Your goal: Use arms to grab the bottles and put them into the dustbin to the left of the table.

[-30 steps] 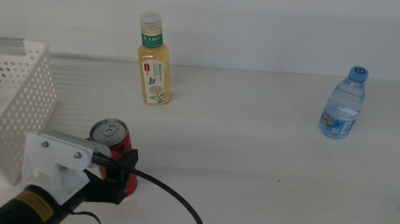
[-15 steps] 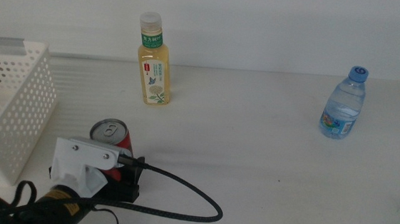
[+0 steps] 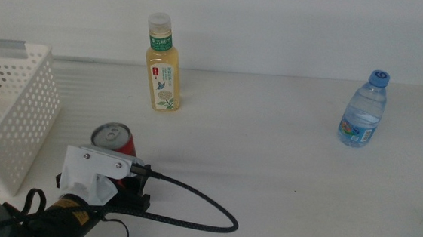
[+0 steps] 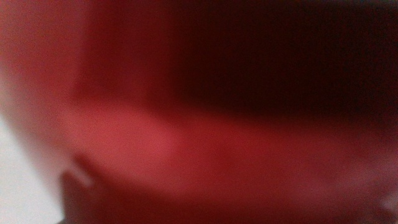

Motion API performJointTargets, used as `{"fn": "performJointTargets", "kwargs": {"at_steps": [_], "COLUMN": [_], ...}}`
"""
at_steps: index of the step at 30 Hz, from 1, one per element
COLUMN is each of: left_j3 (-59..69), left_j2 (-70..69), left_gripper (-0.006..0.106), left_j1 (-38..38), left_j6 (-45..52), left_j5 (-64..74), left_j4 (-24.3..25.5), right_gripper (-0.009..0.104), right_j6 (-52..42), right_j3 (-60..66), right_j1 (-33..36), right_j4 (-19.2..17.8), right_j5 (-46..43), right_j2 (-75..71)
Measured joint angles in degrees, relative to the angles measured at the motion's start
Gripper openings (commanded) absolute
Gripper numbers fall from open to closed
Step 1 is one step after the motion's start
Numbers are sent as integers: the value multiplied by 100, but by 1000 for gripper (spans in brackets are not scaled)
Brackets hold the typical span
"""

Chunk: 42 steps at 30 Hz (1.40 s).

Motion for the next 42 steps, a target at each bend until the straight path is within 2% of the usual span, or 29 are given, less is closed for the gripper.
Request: {"fn": "performJointTargets", "kwargs": {"at_steps": [4, 5, 6, 12, 16, 24, 32, 37, 42], "left_j3": [0, 0, 0, 197, 197, -396, -2234, -3020, -3261], "left_j2": [0, -6, -30, -719, -1581, -3246, -3901, -3901, -3966], "left_gripper": [16, -1, -5, -5, -5, -5, -5, -5, -5], "left_j1": [0, 0, 0, 0, 0, 124, 748, 1019, 1068], "left_j6": [-104, -104, -98, -92, 6, 504, 783, 789, 375], "left_j5": [-5, -5, 21, 420, 1348, 4617, 8609, 9965, 10495], "left_j4": [-15, -15, -15, -21, -95, -301, -297, -200, -58], "right_gripper": [96, 96, 96, 96, 96, 96, 96, 96, 96], "right_j6": [0, 0, 0, 0, 0, 0, 0, 0, 0], "right_j3": [0, 0, 0, 0, 0, 0, 0, 0, 0], "right_j1": [0, 0, 0, 0, 0, 0, 0, 0, 0], "right_j4": [0, 0, 0, 0, 0, 0, 0, 0, 0], "right_j5": [0, 0, 0, 0, 0, 0, 0, 0, 0], "right_j2": [0, 0, 0, 0, 0, 0, 0, 0, 0]}}
